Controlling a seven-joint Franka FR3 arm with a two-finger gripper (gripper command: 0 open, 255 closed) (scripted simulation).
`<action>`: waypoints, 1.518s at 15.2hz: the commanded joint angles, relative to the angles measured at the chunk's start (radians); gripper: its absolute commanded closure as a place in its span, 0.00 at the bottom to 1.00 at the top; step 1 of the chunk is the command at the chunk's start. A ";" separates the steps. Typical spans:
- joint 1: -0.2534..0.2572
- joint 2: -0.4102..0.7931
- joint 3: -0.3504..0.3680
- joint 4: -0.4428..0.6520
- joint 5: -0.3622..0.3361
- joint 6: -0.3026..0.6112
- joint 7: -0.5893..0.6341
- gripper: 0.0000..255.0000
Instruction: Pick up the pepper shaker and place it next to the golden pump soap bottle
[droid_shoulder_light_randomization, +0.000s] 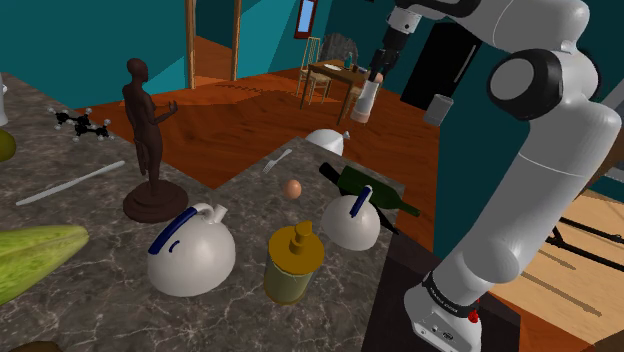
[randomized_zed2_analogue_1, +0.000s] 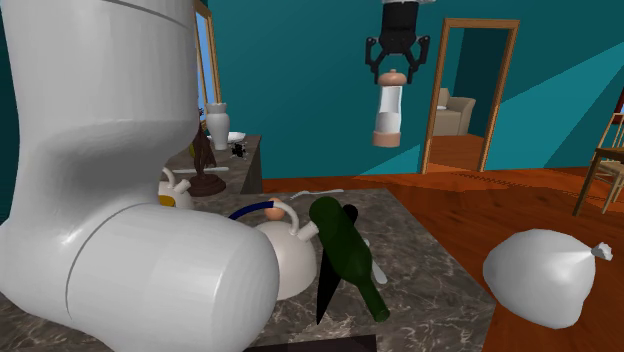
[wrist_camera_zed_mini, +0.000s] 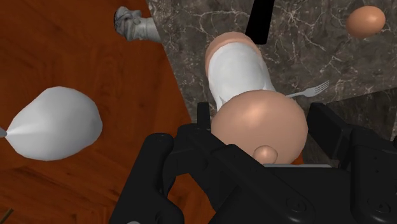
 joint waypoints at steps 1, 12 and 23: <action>-0.003 0.012 -0.001 0.046 0.005 -0.036 0.001 1.00; 0.131 -0.266 0.107 -0.259 -0.112 0.016 0.229 1.00; 0.225 -0.475 0.285 -0.478 -0.140 0.027 0.505 1.00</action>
